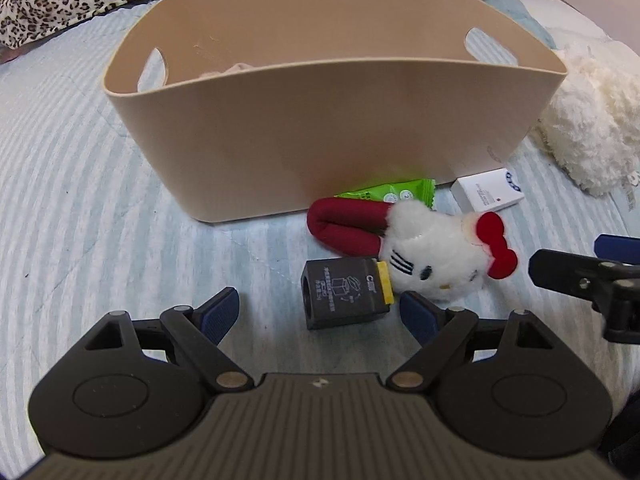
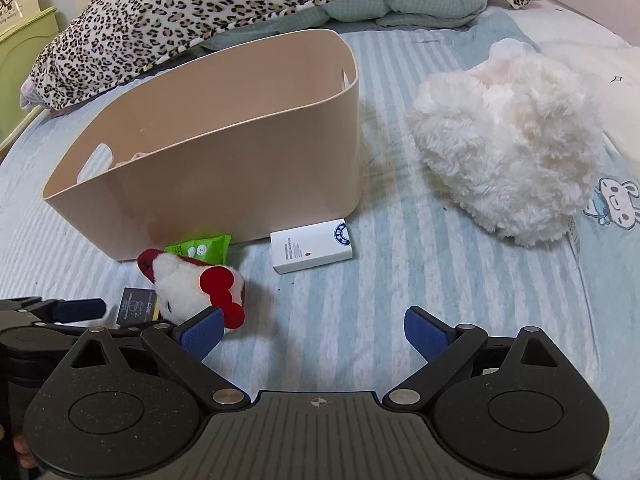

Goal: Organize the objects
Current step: 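Grasp the Hello Kitty plush with right tool while left tool grasps black box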

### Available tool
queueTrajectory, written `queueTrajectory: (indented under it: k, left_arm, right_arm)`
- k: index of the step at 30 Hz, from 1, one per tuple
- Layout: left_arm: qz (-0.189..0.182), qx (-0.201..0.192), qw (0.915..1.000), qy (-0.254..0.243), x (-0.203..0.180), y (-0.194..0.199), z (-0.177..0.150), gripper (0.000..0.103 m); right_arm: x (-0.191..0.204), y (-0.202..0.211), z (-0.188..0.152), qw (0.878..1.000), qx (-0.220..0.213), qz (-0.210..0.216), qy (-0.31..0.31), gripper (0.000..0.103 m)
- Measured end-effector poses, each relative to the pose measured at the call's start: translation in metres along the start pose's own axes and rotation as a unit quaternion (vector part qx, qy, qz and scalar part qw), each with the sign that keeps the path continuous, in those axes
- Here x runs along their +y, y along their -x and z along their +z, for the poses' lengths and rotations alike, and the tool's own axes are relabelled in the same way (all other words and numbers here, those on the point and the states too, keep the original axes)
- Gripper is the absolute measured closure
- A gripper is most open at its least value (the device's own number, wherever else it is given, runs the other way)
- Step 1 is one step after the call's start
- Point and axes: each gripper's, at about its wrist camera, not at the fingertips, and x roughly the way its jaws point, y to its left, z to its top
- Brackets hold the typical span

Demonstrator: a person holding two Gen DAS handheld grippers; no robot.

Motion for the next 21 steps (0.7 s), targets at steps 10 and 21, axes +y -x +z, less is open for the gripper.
queueTrajectory:
  k: [10, 21]
  left_arm:
    - [0.041, -0.006, 0.9991, -0.007, 0.029, -0.010, -0.002, 0.015]
    - [0.048, -0.013, 0.9986, 0.017, 0.074, -0.013, 0.003, 0.009]
  right_arm:
    - [0.016, -0.017, 0.003, 0.999, 0.008, 0.032, -0.004, 0.003]
    - [0.050, -0.047, 0.007, 0.998, 0.033, 0.054, 0.015, 0.003]
